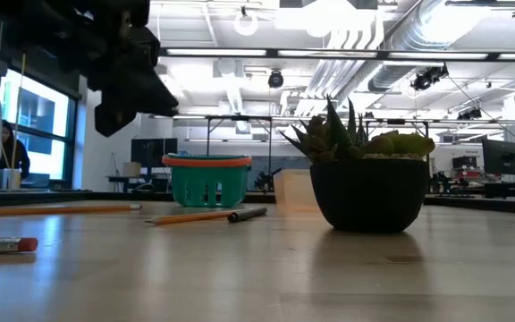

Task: Sort pens & pencils
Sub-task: Put the black ballpoint pen into the orange bin

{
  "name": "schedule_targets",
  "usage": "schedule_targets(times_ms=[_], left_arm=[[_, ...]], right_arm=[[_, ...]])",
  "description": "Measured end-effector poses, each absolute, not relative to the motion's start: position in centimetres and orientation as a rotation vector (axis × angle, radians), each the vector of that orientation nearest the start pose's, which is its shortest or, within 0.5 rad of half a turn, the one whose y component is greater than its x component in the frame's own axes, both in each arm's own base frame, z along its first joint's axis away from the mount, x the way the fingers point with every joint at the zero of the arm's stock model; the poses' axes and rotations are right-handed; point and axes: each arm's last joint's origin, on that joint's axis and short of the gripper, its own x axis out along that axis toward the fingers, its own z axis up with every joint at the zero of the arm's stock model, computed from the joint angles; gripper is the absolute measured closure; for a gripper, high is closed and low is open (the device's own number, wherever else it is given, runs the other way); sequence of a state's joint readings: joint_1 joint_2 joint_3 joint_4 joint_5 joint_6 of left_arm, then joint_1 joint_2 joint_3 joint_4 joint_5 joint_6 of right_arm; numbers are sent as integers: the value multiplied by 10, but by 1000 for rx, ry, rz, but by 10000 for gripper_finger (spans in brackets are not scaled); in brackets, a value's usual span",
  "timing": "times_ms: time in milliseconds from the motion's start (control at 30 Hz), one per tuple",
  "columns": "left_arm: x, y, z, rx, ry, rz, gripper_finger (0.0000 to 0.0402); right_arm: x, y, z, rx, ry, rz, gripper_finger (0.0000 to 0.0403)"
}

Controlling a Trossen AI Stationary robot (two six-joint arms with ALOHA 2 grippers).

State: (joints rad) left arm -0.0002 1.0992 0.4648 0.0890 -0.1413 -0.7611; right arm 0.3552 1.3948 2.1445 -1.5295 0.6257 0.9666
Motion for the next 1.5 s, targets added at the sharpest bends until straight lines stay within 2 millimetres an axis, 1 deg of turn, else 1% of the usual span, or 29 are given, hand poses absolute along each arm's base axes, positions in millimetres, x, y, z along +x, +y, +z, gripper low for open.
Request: schedule_targets(times_ms=[167, 400, 633, 833, 967, 1200, 1500], left_arm=[[211, 3, 188, -685, 539, 315, 344], [200, 2, 189, -653, 614, 296, 344], [183, 2, 196, -614, 652, 286, 344], [167, 2, 203, -593, 671, 289, 344], [158, 2, 206, -580, 669, 293, 344], [146, 2, 210, -568, 669, 298, 344], [137, 3, 214, -555, 653, 309, 344]], right_arm=[[197, 32, 500, 635, 561, -616, 330], [237, 12, 480, 676, 697, -657, 330], [281, -9, 451, 731, 855, -675, 330], [314, -24, 424, 751, 937, -711, 330], [336, -31, 407, 788, 975, -686, 330], [364, -37, 388, 801, 961, -658, 329], [383, -42, 363, 829, 1037, -676, 329]])
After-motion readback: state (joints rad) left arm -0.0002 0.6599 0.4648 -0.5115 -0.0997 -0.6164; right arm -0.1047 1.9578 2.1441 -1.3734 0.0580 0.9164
